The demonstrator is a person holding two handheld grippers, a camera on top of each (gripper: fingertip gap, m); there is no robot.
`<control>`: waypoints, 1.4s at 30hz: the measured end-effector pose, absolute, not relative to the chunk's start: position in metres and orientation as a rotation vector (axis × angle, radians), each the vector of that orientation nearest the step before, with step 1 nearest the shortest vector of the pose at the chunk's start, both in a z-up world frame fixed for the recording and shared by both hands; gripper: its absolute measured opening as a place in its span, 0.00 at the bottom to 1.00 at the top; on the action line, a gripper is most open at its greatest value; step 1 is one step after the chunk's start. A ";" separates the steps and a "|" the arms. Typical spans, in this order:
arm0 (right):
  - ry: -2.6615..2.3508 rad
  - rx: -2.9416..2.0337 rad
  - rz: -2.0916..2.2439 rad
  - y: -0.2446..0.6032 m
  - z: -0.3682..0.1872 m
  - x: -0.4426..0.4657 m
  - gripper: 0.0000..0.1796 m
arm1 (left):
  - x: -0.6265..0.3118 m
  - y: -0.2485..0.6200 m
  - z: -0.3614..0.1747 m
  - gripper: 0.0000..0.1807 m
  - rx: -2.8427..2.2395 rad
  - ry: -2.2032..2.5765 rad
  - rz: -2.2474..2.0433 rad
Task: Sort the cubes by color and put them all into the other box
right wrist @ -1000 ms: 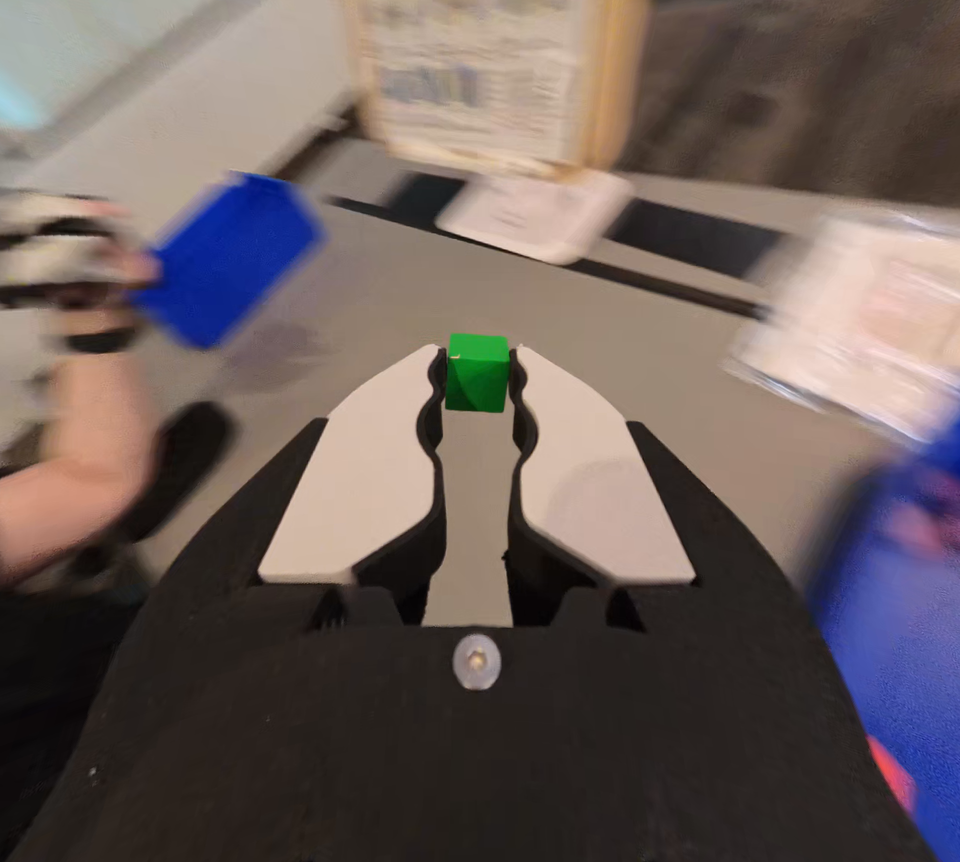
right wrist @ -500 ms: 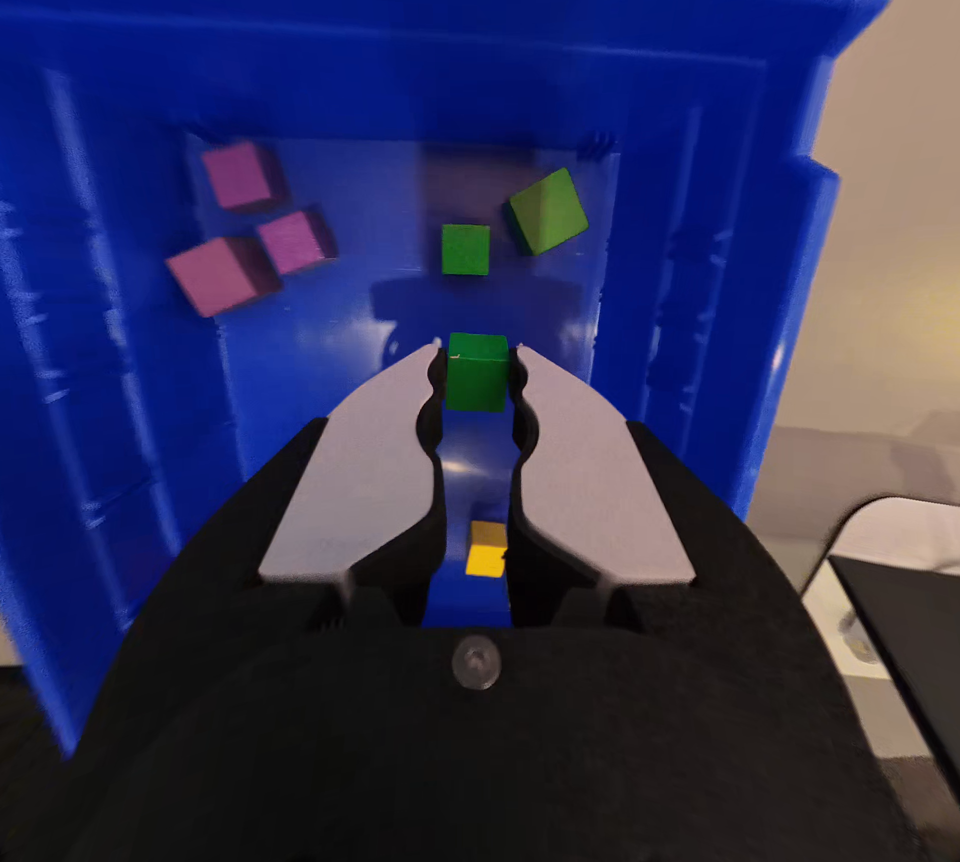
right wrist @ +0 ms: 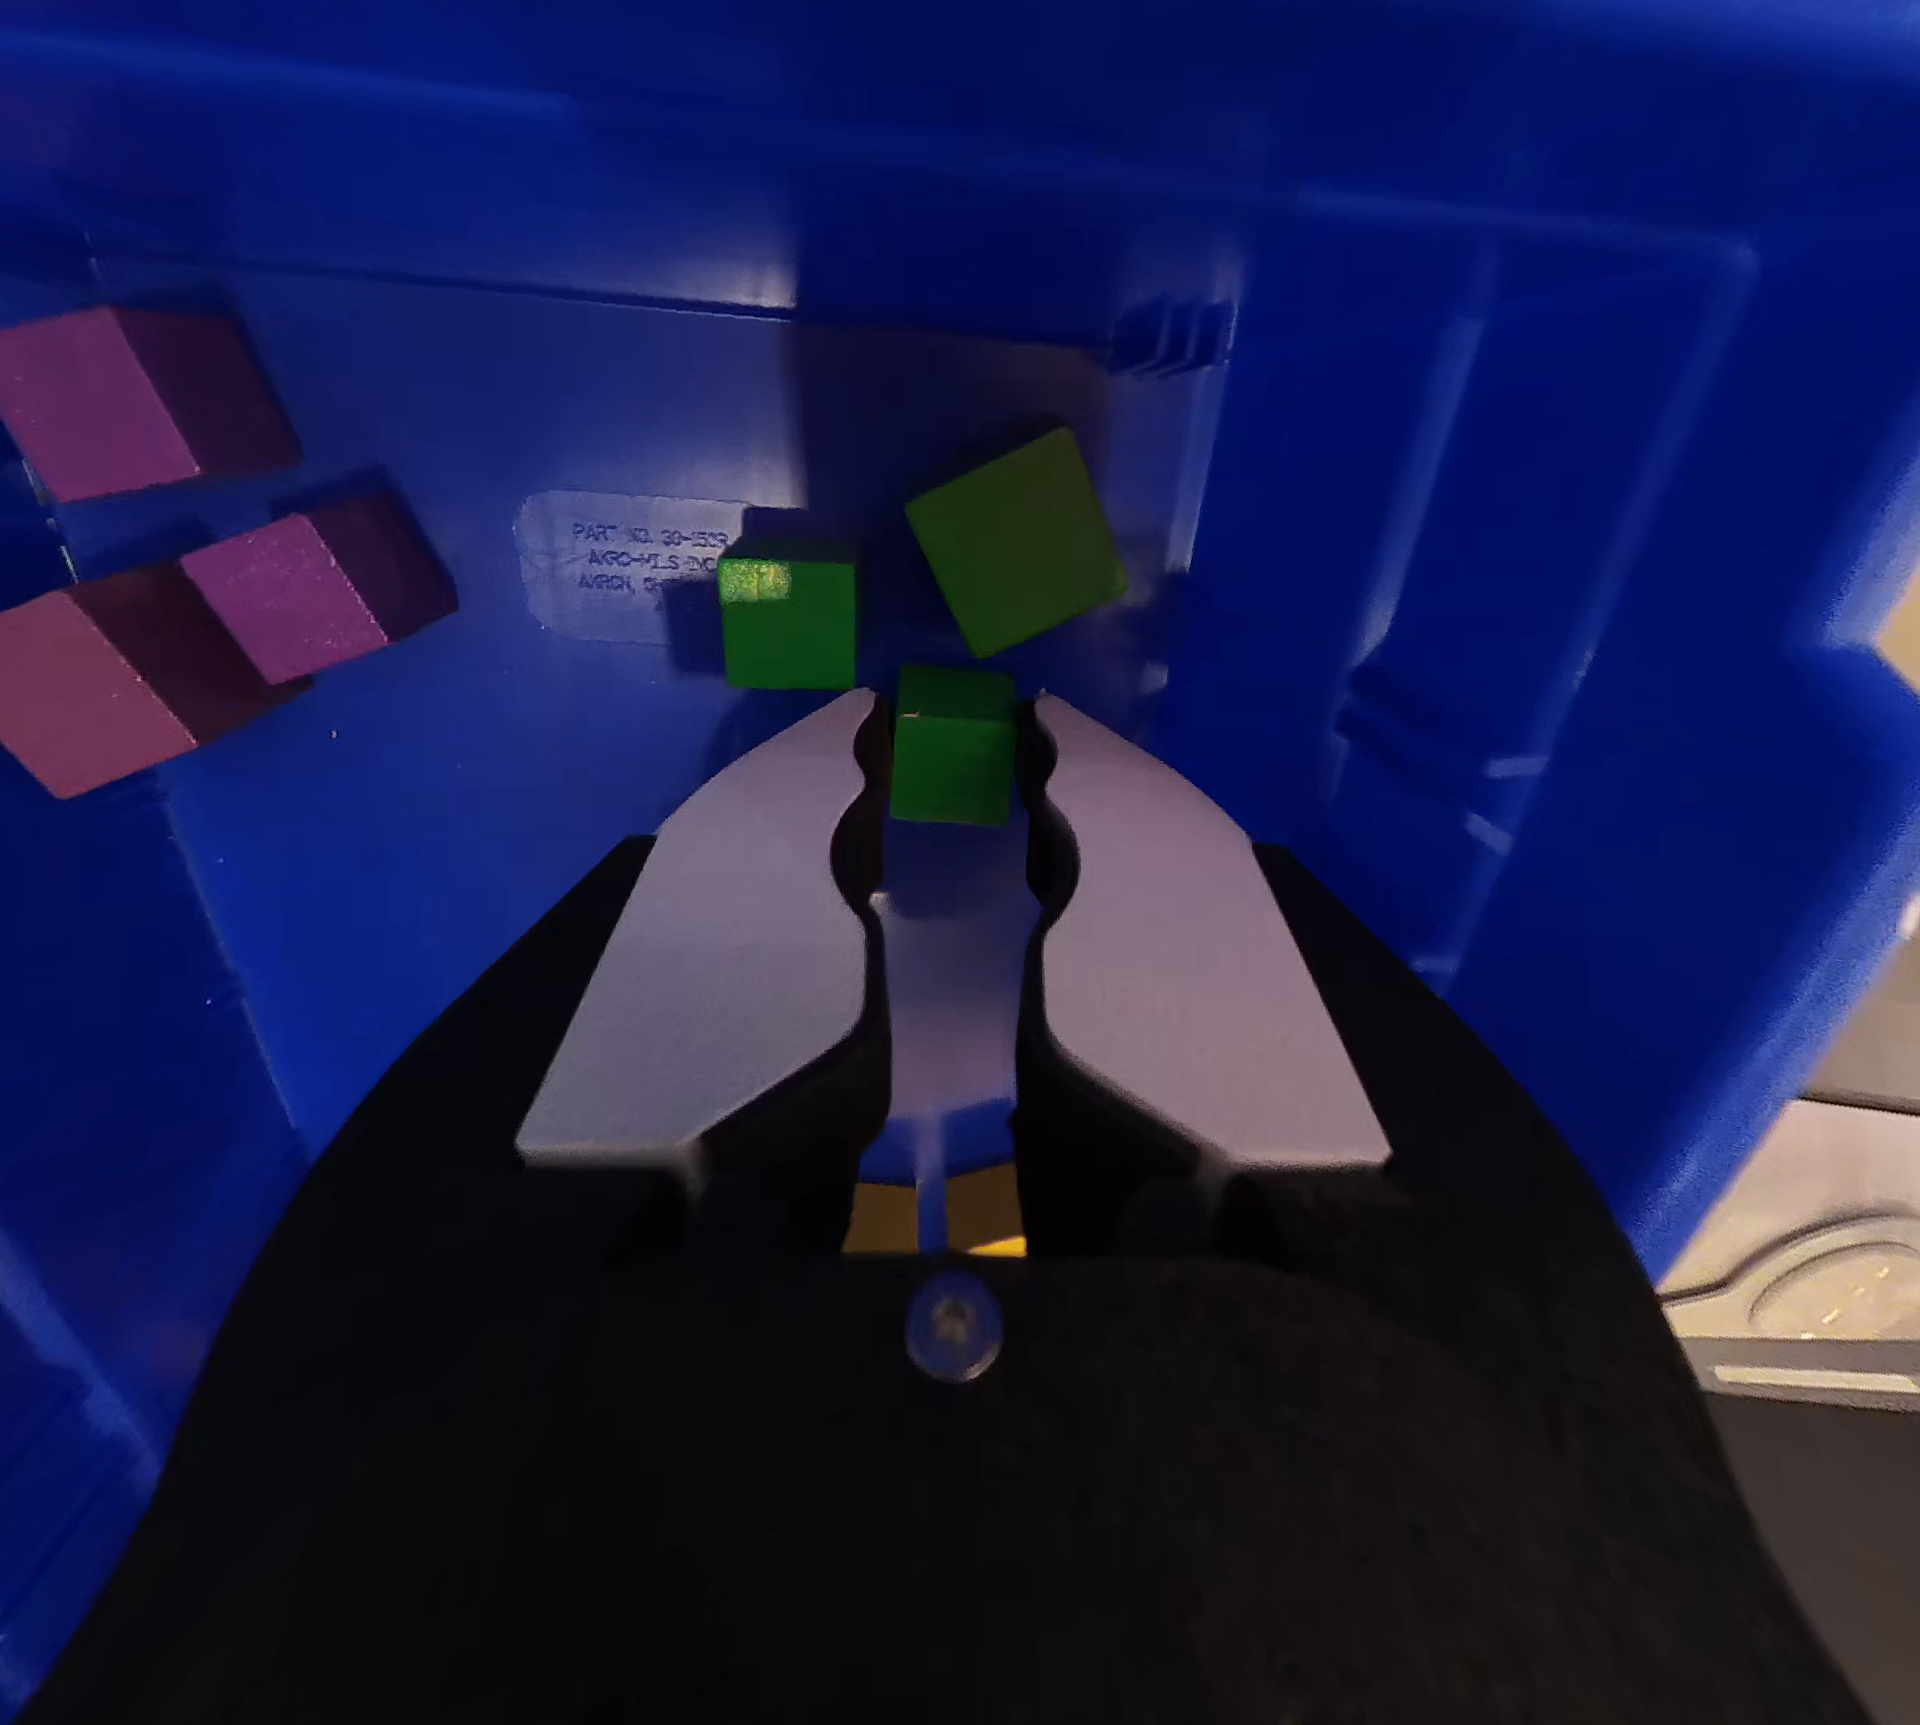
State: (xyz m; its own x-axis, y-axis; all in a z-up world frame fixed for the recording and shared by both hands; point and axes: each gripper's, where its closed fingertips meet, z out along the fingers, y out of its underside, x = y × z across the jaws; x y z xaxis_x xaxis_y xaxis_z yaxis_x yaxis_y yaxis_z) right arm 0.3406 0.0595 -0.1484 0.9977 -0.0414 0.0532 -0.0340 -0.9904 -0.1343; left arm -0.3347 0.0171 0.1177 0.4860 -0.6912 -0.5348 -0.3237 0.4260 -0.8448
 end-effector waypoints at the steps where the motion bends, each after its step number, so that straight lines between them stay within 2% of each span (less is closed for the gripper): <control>1: 0.055 -3.002 -0.088 0.060 -0.150 0.340 0.13 | -0.334 0.017 0.117 0.04 -1.161 1.096 -0.296; 3: 0.052 -2.984 -0.106 0.060 -0.149 0.340 0.13 | -0.334 0.017 0.116 0.04 -1.166 1.102 -0.290; 5: 0.032 -2.954 -0.160 0.059 -0.139 0.340 0.21 | -0.335 0.016 0.116 0.05 -1.170 1.109 -0.290; 7: -0.013 -2.888 -0.198 0.060 -0.114 0.334 0.23 | -0.336 0.014 0.119 0.05 -1.165 1.106 -0.292; 11: -0.041 -2.554 -0.167 0.065 -0.020 0.293 0.23 | -0.340 0.012 0.127 0.04 -1.153 1.076 -0.310; 15: -0.092 -2.025 0.080 0.050 0.100 0.194 0.22 | -0.349 0.031 0.133 0.01 -1.195 0.957 -0.262; 19: -0.143 -1.689 0.309 0.013 0.156 0.092 0.24 | -0.351 0.055 0.120 0.00 -1.314 0.860 -0.254; 25: -0.289 -1.679 0.457 0.019 0.136 0.010 0.23 | -0.339 0.065 0.098 0.00 -1.380 0.939 -0.181; 31: -0.405 -1.759 0.500 0.044 0.106 -0.018 0.10 | -0.345 0.071 0.095 0.00 -1.435 0.922 -0.055; 36: -0.466 -1.808 0.442 0.049 0.095 -0.030 0.08 | -0.431 0.082 0.088 0.00 -1.697 0.781 0.379; 42: -0.489 -1.827 0.440 0.047 0.093 -0.033 0.00 | -0.506 0.078 0.071 0.00 -1.955 0.546 0.286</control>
State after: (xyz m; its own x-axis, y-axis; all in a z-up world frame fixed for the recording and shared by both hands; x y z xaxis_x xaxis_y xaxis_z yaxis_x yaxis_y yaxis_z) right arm -0.0333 0.0469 0.0928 0.8436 0.5340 -0.0562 0.1113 -0.2764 -0.9546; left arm -0.5058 0.0781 0.0706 0.8680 -0.2471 -0.4306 -0.4947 -0.3576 -0.7921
